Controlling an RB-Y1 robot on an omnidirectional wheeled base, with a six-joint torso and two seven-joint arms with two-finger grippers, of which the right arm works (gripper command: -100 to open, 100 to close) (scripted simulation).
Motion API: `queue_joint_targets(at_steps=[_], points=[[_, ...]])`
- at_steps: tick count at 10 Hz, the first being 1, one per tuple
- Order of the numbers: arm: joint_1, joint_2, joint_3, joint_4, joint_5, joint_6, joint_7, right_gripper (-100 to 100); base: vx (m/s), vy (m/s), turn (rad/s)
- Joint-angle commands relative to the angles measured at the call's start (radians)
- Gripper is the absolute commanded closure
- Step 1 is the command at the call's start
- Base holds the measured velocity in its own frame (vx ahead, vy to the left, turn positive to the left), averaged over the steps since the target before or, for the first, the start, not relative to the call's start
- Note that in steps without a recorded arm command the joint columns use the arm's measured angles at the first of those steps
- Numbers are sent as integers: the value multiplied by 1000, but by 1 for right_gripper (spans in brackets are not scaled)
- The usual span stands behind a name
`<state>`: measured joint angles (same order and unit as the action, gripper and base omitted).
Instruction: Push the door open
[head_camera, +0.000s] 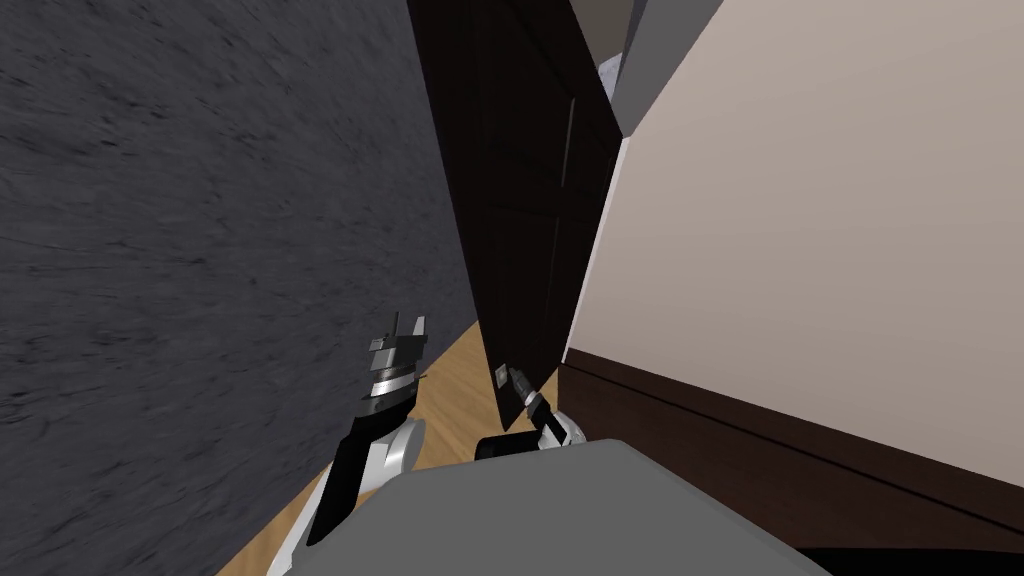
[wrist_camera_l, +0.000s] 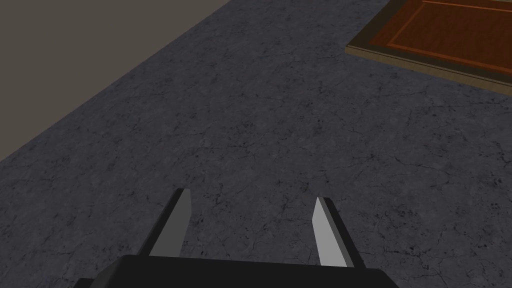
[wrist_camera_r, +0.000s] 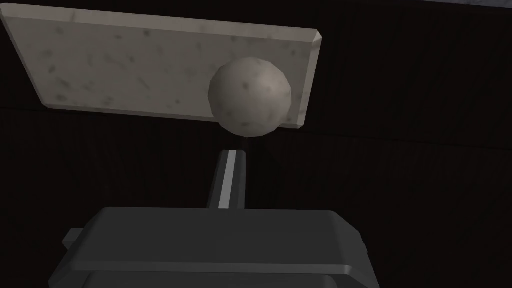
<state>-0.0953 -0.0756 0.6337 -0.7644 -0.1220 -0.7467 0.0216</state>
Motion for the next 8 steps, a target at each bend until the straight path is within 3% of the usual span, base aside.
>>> queue_joint_targets(at_steps=[1,6,8], points=[[5,-2,5,-7,-1,2,-3,-100,-202,-54,-3],[17,5,20,-30,-8,1,-10,-100,-224,-89,-27],[16,4,16,-25,-8,-3,-8,-100,107,93,28]])
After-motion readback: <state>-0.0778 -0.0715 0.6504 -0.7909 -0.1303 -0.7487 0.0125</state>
